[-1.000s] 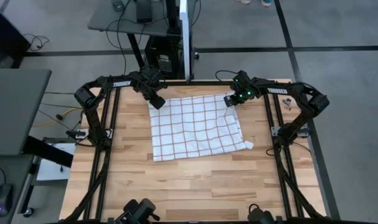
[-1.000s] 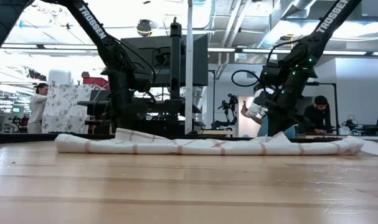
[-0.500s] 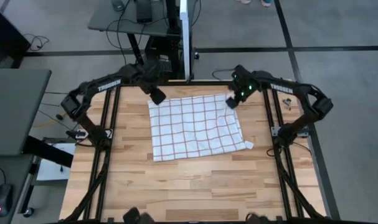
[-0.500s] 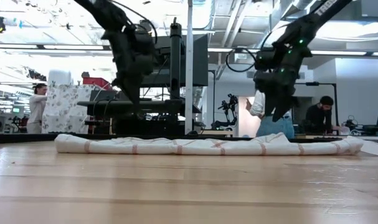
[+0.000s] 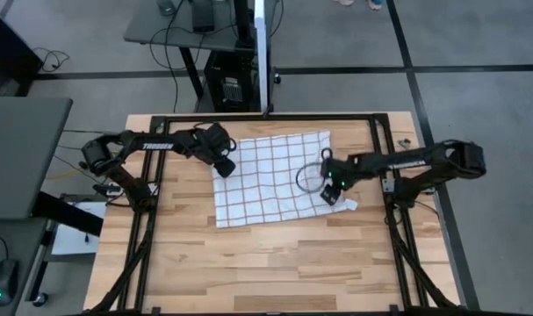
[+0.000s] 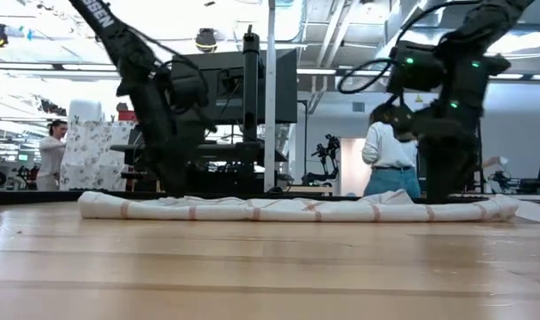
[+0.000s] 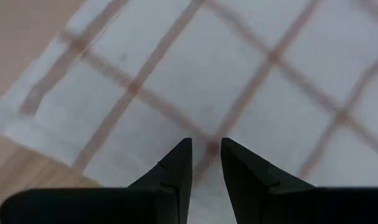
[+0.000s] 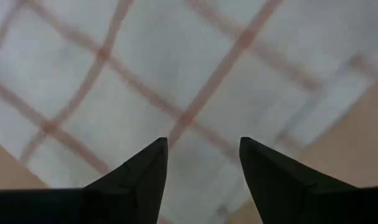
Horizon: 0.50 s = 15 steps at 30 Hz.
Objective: Roll towel
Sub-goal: Fold the white towel
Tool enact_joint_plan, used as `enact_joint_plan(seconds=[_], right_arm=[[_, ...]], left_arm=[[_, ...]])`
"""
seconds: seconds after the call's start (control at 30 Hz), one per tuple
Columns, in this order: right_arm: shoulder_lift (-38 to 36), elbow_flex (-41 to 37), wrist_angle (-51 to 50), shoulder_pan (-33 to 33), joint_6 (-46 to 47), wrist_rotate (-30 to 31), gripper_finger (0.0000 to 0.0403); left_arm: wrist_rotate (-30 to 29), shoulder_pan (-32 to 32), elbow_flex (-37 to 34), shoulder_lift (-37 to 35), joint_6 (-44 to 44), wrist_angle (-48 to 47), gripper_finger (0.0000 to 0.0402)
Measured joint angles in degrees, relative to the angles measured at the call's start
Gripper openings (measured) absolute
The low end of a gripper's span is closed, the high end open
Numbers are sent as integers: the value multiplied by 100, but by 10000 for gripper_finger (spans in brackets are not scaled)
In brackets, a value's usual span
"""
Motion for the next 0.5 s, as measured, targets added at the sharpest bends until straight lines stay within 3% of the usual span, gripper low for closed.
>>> enact_joint_plan(seconds=[0.3,0.5], right_arm=[[127,-233,-389,843,1041,287,177],[-165,-182,-468,949,1388,265,175]], left_arm=[[2,118,-622,-72,-212,98,70],[83,117,-531,-180,-343,-17,70]])
